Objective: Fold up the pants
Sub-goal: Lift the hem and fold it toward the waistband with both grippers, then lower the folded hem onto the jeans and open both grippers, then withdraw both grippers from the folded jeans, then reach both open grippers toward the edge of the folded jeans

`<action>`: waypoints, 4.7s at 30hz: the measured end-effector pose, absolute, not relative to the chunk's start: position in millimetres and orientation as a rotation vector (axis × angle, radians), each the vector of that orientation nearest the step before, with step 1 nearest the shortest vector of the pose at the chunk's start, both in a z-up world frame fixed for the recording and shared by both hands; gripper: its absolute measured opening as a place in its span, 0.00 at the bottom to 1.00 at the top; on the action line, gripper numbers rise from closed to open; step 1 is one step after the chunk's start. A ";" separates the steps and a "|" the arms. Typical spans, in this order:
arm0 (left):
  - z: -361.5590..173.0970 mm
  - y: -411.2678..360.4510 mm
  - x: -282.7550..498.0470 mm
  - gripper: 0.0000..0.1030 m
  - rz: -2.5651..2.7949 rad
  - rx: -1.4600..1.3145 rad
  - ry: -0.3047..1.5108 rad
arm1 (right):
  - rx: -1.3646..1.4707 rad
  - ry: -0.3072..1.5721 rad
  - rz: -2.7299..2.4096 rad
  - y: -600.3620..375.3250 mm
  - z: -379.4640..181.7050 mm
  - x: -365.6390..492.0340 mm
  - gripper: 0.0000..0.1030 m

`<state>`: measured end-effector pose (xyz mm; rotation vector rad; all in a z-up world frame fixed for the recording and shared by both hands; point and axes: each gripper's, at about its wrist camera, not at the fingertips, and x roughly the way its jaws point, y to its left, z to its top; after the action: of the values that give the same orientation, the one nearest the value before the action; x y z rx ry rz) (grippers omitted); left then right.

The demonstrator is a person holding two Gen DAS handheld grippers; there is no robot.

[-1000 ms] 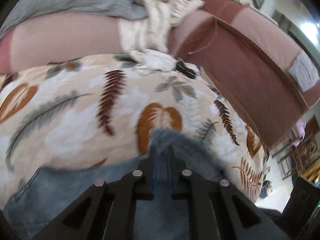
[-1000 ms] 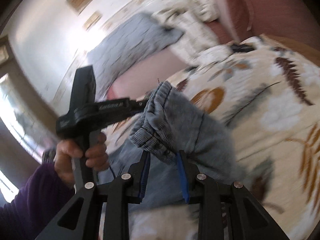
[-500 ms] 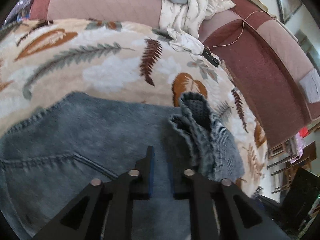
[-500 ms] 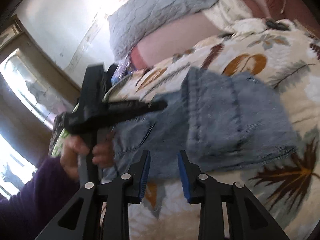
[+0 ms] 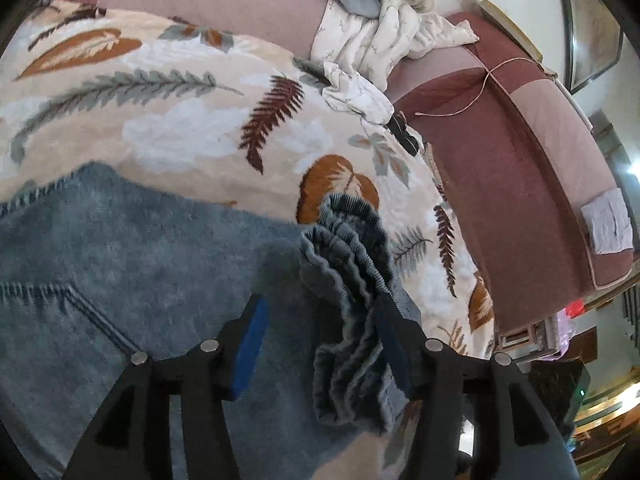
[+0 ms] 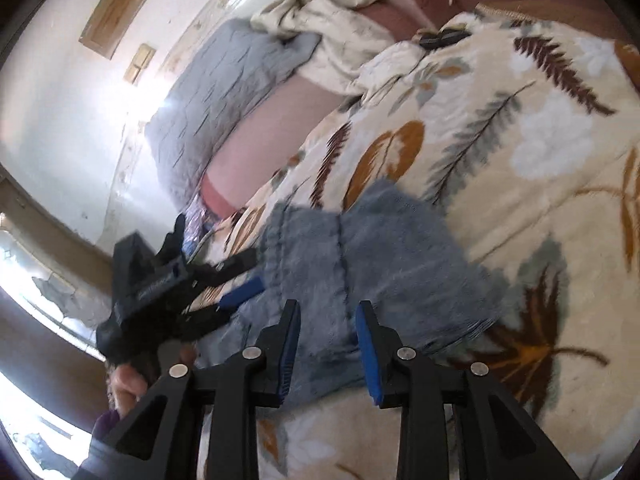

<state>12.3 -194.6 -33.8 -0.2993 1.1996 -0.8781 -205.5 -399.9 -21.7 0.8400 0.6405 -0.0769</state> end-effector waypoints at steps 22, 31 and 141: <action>-19.1 -196.4 -30.4 0.70 -0.996 -0.359 1.100 | 0.739 0.840 -0.135 -387.2 -50.4 -168.5 0.56; -43.2 -221.8 -16.0 0.71 -0.882 -0.270 1.209 | 0.806 0.795 -0.126 -397.2 -47.5 -177.7 0.58; -60.4 110.1 -87.1 0.76 -0.123 -0.410 0.861 | -0.444 1.442 0.353 85.1 -60.9 100.3 0.74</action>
<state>-87.1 110.1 -60.4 -0.4097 0.8614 -0.1230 100.3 85.1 -60.9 -0.4442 1.4419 0.3534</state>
